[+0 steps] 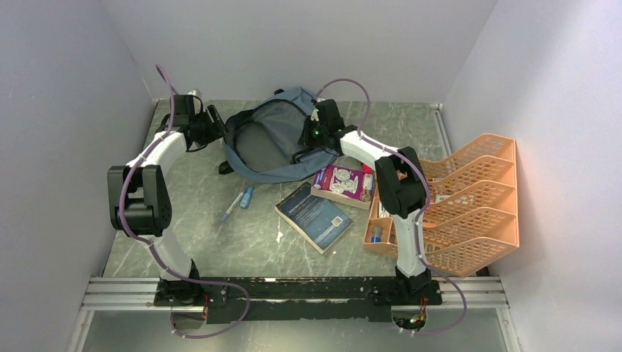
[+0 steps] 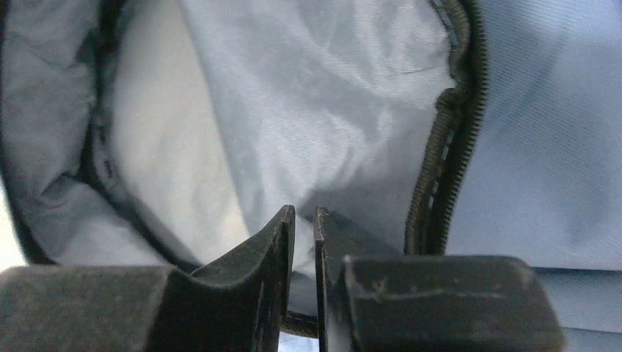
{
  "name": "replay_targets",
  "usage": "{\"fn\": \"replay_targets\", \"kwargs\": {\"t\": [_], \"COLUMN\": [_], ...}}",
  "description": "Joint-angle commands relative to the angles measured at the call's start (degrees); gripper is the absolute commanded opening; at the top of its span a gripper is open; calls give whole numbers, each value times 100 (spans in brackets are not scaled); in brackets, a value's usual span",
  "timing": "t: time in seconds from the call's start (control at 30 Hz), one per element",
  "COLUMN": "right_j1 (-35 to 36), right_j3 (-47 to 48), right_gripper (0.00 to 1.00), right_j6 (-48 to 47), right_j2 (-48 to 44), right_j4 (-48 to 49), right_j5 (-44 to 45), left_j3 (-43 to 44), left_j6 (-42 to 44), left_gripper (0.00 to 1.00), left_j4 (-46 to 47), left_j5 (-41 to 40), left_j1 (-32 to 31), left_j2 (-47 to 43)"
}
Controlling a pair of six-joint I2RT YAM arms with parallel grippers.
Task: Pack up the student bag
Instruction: Pick up the book from the center of the board.
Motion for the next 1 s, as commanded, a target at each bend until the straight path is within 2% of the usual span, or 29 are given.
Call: {"fn": "replay_targets", "kwargs": {"t": [0.0,0.2,0.47,0.67,0.97], "right_j1": [-275,-381,-405,-407,-406], "right_j3": [-402,-566,-665,-1005,-2636], "right_gripper": [21,26,44,51,59], "right_j6": [201,224,75,-345,-803], "right_j2": [226,348,-355,-1382,-3416], "right_j4": [175,311,717,547,796], "right_j5": [175,-40,-958,-669,460], "left_j3": [137,153,139,135,151], "left_j6": [42,59,94,129,125], "left_gripper": [68,67,68,68,68], "left_j4": [61,49,88,76,21], "left_j5": [37,50,148,166,241], "left_j1": [-23,-23,-155,-228,-532], "left_j2": [-81,-63,-123,-282,-639]}}
